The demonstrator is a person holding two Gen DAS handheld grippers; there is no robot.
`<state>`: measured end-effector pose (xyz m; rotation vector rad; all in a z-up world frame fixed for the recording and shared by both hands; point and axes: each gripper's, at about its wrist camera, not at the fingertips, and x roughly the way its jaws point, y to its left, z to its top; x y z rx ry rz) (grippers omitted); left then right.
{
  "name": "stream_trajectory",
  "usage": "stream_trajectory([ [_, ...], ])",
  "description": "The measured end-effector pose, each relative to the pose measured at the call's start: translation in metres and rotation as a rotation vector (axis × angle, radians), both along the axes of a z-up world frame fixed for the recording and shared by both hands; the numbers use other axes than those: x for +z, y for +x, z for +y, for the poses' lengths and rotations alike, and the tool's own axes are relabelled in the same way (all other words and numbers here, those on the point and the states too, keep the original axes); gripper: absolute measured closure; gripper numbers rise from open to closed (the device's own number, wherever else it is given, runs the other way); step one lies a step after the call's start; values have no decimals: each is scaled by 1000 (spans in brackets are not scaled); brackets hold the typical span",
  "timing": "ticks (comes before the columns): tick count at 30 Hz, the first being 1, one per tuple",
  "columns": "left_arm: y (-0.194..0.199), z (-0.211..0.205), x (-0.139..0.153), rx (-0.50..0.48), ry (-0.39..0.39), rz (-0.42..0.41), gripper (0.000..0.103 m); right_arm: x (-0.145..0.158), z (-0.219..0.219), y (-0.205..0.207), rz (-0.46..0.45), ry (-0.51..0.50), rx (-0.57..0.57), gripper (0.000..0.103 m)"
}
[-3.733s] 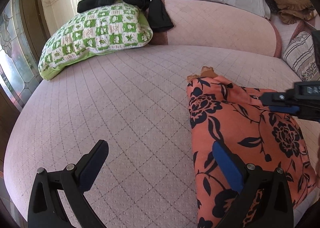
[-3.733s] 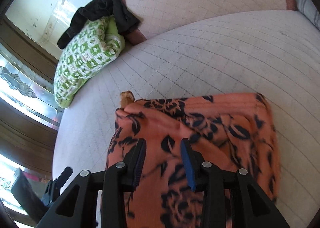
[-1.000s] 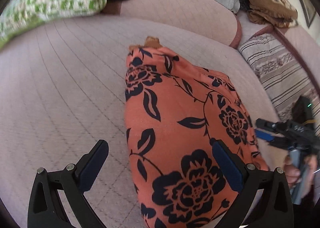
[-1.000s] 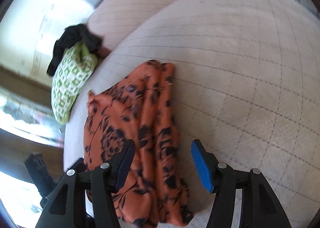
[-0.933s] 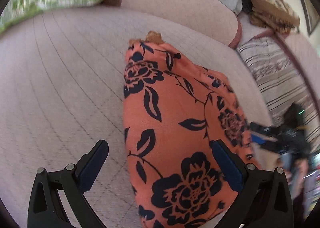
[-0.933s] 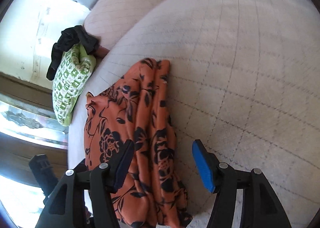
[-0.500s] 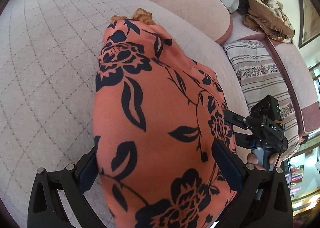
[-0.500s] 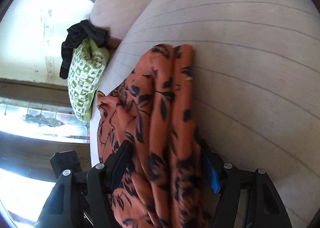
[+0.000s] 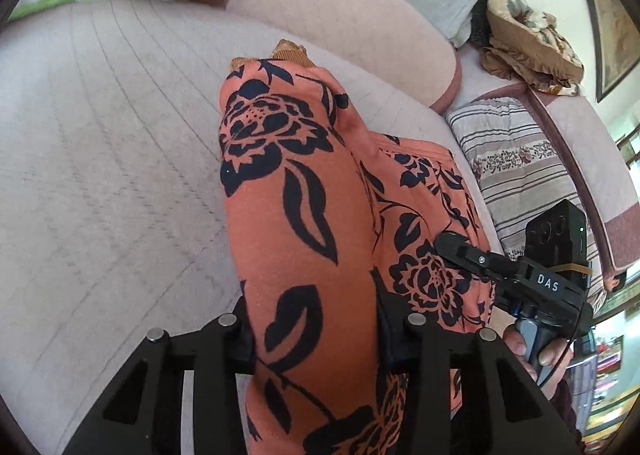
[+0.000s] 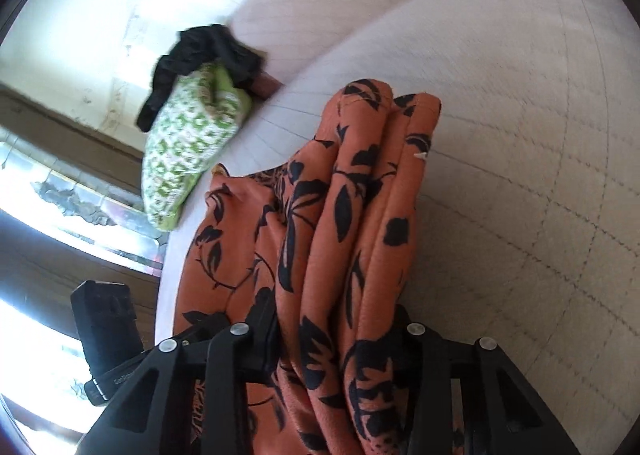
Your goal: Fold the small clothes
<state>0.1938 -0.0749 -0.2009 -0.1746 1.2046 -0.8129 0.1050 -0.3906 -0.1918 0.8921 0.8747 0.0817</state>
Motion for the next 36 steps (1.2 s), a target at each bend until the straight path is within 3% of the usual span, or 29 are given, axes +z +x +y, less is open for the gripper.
stream_trajectory([
  [6, -27, 48, 35, 70, -23, -31, 59, 31, 33, -13, -71, 45, 26, 64],
  [9, -41, 76, 33, 120, -30, -28, 56, 31, 48, -14, -86, 70, 28, 64],
  [11, -41, 84, 19, 152, 34, -23, 46, 18, 60, -17, -63, 76, 19, 64],
  [13, -36, 82, -2, 208, 162, -25, 39, -3, 74, -13, 30, 4, 28, 62],
  [14, -33, 79, -14, 222, 244, -28, 28, -13, 83, -9, 104, -103, 37, 59],
  [16, -34, 77, -13, 236, 268, -47, 24, -14, 90, -6, 127, -239, 35, 50],
  [18, -46, 78, 11, 251, 290, -145, 24, 5, 93, -10, 104, -280, 22, 50],
  [21, -77, 75, 48, 280, 399, -329, 24, 45, 98, -40, -34, -397, -11, 46],
  [24, -110, 69, 84, 288, 400, -425, 21, 80, 107, -69, -131, -472, -21, 45],
  [26, -130, 62, 110, 291, 388, -480, 14, 99, 112, -86, -176, -496, -26, 45],
  [29, -154, 47, 147, 293, 382, -562, 13, 125, 120, -110, -234, -512, -26, 42],
  [36, -186, 34, 196, 326, 441, -743, 7, 178, 135, -156, -300, -596, -40, 40],
])
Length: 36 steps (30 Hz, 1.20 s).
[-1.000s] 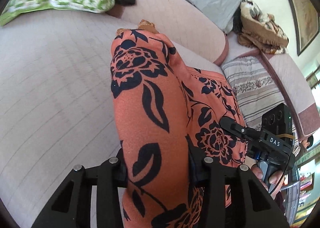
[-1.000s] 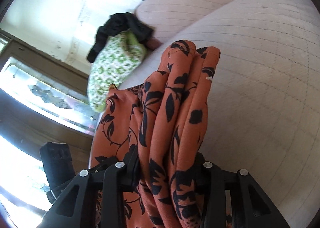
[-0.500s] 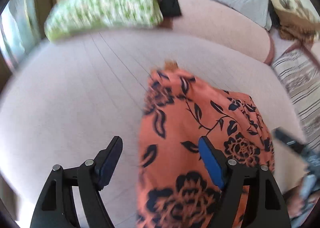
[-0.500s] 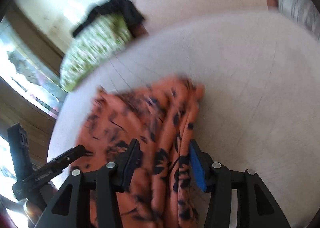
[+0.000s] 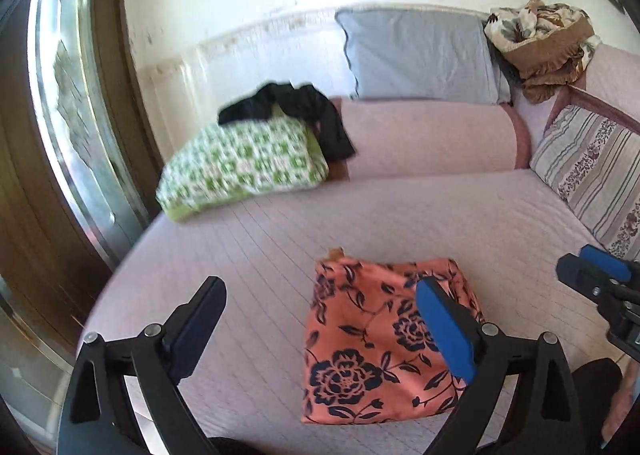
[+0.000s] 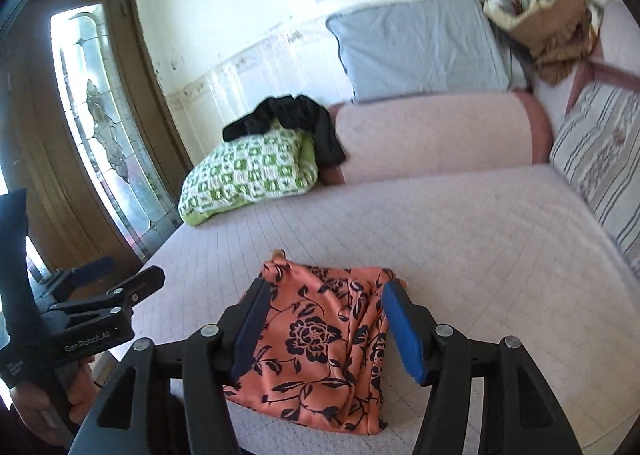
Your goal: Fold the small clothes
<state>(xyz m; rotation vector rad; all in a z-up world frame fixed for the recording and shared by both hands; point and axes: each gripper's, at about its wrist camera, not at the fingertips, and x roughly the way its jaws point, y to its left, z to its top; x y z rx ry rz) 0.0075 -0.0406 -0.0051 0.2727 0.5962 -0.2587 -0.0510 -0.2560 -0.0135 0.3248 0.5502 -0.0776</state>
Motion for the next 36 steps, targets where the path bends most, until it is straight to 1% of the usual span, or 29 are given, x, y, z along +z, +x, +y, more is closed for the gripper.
stream_trajectory([
  [6, -16, 8, 19, 26, -3, -34, 7, 25, 8, -22, -6, -41, -29, 39],
  [10, -21, 15, 26, 48, -23, -49, 7, 31, 20, -31, -2, -75, -21, 39],
  [19, -23, 30, 32, 96, -38, -58, 6, 31, 40, -33, 32, -70, 11, 39],
  [24, -20, 39, 34, 145, -39, -62, 6, 31, 50, -30, 41, -76, 22, 39],
  [28, -21, 42, 34, 188, -11, -70, 5, 31, 57, -31, 47, -78, 18, 39],
  [32, -27, 42, 34, 181, 7, -80, 5, 33, 59, -34, 46, -81, 10, 39],
  [36, -34, 43, 34, 159, 4, -75, 5, 34, 61, -37, 50, -88, 0, 39],
])
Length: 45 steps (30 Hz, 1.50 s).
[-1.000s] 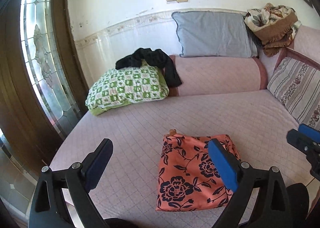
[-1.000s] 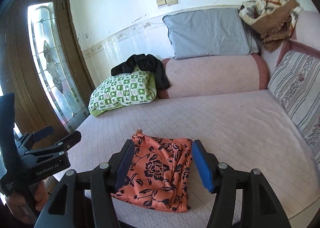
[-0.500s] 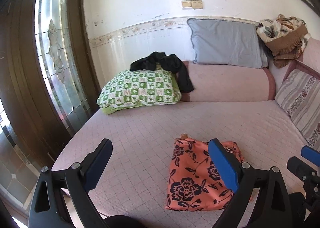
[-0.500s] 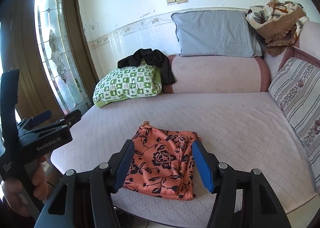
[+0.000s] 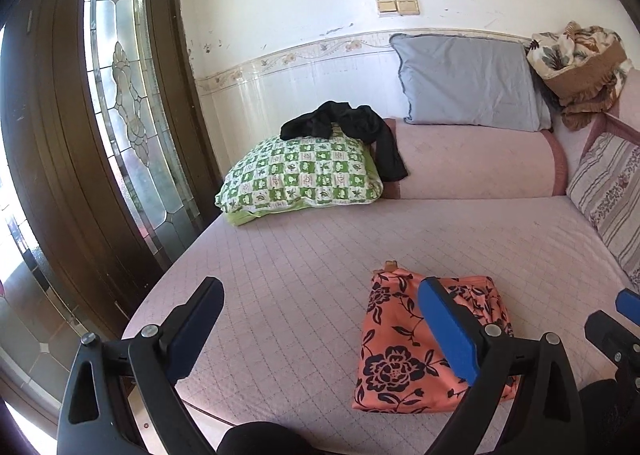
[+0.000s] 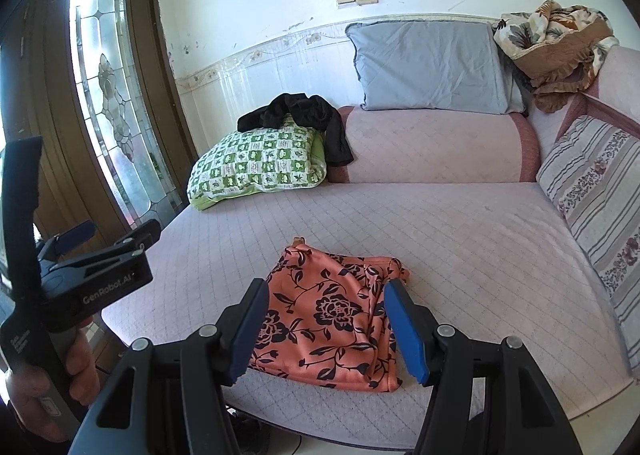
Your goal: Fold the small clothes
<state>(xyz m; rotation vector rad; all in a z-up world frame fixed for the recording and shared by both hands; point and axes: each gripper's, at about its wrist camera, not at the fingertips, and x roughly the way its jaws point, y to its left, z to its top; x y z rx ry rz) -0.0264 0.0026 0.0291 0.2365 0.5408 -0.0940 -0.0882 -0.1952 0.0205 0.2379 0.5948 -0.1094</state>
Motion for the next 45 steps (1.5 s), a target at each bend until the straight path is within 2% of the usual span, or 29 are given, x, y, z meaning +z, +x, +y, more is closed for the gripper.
stream_trajectory([
  [17, -8, 6, 4, -29, -29, 5, 5, -7, 0, 0, 49, -44, -44, 39],
  [45, -17, 34, 17, -29, -86, -11, 5, 17, 32, -5, 2, -77, -23, 39],
])
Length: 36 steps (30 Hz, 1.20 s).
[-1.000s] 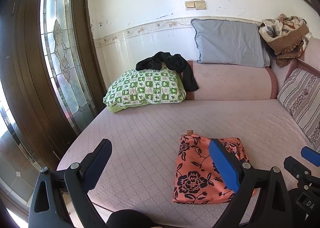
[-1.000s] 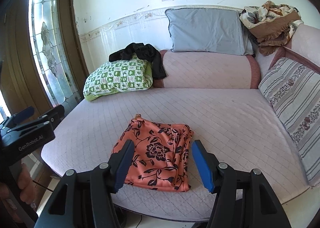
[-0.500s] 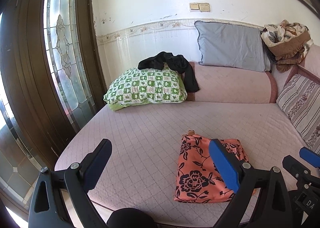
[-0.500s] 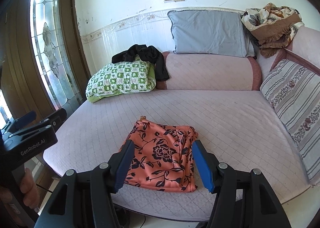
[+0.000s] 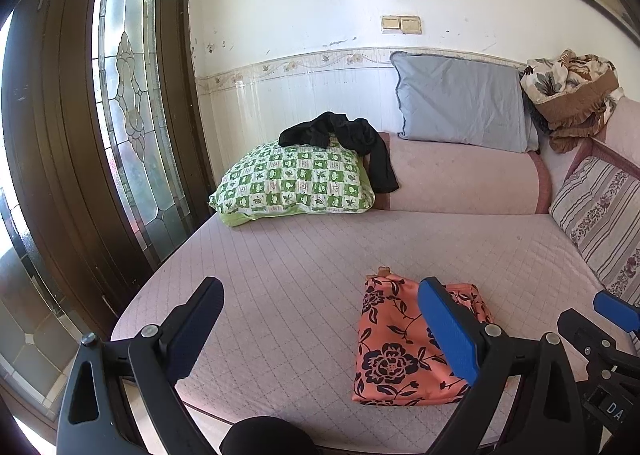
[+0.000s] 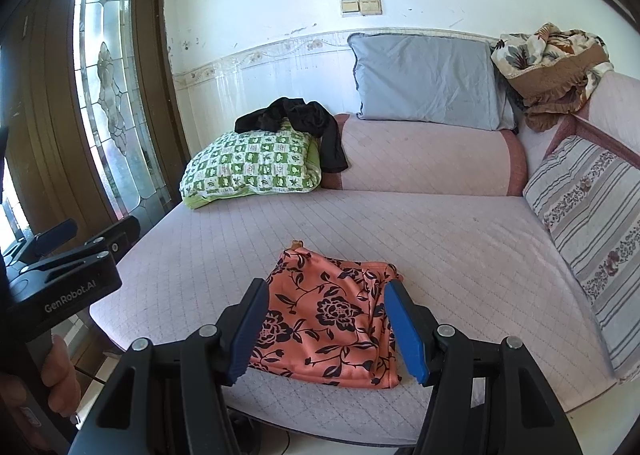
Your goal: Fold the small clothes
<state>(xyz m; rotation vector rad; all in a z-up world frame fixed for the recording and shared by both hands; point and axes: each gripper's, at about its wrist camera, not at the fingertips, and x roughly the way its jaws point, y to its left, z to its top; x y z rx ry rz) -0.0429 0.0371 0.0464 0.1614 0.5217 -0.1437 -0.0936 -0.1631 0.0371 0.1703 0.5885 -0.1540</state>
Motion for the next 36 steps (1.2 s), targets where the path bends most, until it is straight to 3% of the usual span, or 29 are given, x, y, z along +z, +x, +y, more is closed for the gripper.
stream_trajectory([
  [36, 11, -6, -3, 12, 37, 12, 5, -13, -15, 12, 5, 44, -7, 39],
])
